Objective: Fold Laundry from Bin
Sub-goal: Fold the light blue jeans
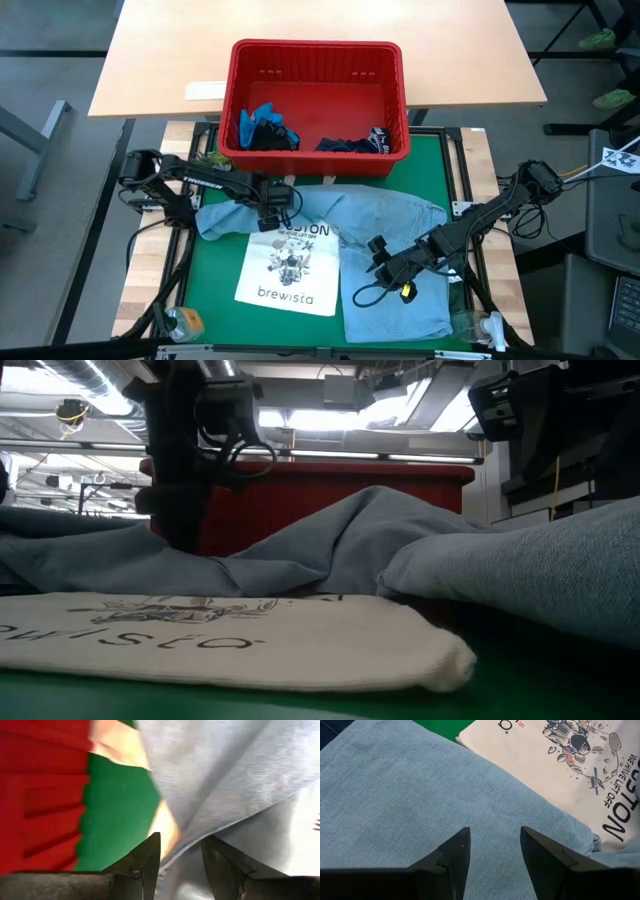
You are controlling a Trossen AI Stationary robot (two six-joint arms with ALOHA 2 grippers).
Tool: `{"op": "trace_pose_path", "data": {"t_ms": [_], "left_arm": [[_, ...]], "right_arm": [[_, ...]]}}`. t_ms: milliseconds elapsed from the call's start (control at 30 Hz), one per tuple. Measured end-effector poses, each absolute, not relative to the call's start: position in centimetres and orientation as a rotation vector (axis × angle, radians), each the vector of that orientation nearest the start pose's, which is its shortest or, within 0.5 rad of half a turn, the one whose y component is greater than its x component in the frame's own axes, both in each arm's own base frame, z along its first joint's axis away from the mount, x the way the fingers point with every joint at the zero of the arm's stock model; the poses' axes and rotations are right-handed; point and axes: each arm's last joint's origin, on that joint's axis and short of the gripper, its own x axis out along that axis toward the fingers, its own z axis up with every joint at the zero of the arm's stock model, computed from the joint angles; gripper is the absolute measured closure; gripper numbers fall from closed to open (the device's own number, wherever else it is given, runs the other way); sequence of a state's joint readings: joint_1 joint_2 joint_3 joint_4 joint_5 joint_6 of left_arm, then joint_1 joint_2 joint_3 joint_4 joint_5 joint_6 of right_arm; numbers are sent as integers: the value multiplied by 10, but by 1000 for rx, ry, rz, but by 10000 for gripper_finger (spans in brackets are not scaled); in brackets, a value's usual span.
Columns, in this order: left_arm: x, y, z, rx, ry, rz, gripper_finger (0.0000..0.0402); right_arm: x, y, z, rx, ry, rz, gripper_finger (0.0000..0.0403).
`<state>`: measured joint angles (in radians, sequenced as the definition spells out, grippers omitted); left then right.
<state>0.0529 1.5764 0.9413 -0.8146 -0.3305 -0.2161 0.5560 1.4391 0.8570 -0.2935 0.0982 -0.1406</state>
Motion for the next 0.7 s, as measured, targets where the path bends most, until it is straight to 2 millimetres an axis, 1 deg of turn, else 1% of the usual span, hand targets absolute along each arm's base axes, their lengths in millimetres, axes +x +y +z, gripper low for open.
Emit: {"op": "trace_pose_path", "data": {"t_ms": [133, 233, 300, 433, 467, 567, 700], "left_arm": [[264, 28, 176, -3, 1405, 460, 269], [264, 29, 175, -38, 1415, 420, 285], [264, 28, 175, -48, 1418, 402, 308], [264, 27, 177, -79, 1426, 413, 381], [265, 27, 180, -94, 1424, 428, 390], [271, 26, 196, -108, 1419, 448, 395], [280, 18, 231, -78, 1408, 443, 398]], "right_arm": [[243, 148, 206, -414, 808, 488, 228], [243, 148, 206, -414, 807, 488, 228], [243, 148, 206, -414, 807, 488, 228], [243, 148, 206, -414, 807, 488, 228], [243, 148, 206, -413, 807, 488, 228], [243, 148, 208, -412, 803, 488, 228], [240, 146, 216, -402, 772, 488, 228]]}}
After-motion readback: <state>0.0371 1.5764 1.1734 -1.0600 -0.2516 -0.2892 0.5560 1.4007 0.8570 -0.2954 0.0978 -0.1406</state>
